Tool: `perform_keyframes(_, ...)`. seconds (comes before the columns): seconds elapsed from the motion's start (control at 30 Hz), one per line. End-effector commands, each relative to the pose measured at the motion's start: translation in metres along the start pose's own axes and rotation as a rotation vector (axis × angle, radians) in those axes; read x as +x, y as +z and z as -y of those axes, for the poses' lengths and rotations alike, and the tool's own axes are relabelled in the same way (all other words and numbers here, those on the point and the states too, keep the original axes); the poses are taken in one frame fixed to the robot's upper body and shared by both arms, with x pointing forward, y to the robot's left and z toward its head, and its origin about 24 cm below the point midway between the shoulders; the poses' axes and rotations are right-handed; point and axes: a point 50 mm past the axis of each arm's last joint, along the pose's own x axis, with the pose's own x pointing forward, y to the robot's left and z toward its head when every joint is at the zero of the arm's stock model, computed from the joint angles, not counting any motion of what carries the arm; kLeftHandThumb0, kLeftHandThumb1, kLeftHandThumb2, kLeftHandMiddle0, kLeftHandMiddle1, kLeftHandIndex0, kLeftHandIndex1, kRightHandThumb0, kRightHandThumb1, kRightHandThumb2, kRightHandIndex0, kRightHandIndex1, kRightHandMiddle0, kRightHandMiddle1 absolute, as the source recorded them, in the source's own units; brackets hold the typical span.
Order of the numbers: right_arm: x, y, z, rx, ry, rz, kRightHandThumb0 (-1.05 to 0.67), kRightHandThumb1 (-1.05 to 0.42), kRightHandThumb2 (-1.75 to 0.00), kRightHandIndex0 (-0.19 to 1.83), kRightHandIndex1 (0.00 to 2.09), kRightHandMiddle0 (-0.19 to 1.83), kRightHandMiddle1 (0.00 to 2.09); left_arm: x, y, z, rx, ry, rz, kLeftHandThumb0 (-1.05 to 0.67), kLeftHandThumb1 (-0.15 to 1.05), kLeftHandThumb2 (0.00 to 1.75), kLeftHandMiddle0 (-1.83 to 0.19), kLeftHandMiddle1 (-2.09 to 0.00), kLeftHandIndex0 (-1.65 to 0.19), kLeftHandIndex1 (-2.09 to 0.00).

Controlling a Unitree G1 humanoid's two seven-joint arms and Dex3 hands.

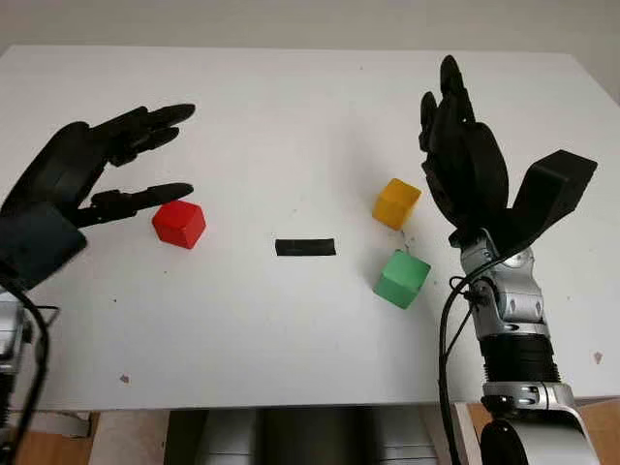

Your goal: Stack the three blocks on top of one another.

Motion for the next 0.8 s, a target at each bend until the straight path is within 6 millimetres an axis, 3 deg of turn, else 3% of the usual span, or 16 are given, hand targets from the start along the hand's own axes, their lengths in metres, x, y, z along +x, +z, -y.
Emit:
perform_keyframes(0.0,0.004,0.011,0.002,-0.003,0.005,0.03,-0.84,-1.05,-0.72,-0.19,0.0,-0.19,0.0,0.004,0.006,-0.006,0.136,-0.068,-0.002,-0.64,0.91,0.04,-0.44,-0.04,-0.47,-0.2)
perform_keyframes(0.23,0.005,0.012,0.001,-0.004,-0.002,0.027,-0.83,-1.05,-0.73,-0.19,0.0,-0.19,0.0,0.009,0.013,-0.009,0.407,-0.295,-0.101,-0.69,0.9,0.05,-0.09,-0.02,-0.4,-0.11)
perform_keyframes(0.37,0.004,0.011,0.001,0.003,-0.001,0.021,-0.83,-1.05,-0.74,-0.19,0.0,-0.19,0.0,0.014,0.017,-0.006,0.516,-0.328,-0.087,-0.66,0.89,0.05,-0.04,-0.03,-0.4,-0.08)
perform_keyframes(0.77,0.002,0.01,0.0,0.002,-0.005,0.013,-0.84,-1.05,-0.72,-0.19,0.0,-0.19,0.0,0.021,0.013,0.01,0.51,-0.333,-0.071,-0.64,0.9,0.06,0.04,-0.04,-0.39,-0.06)
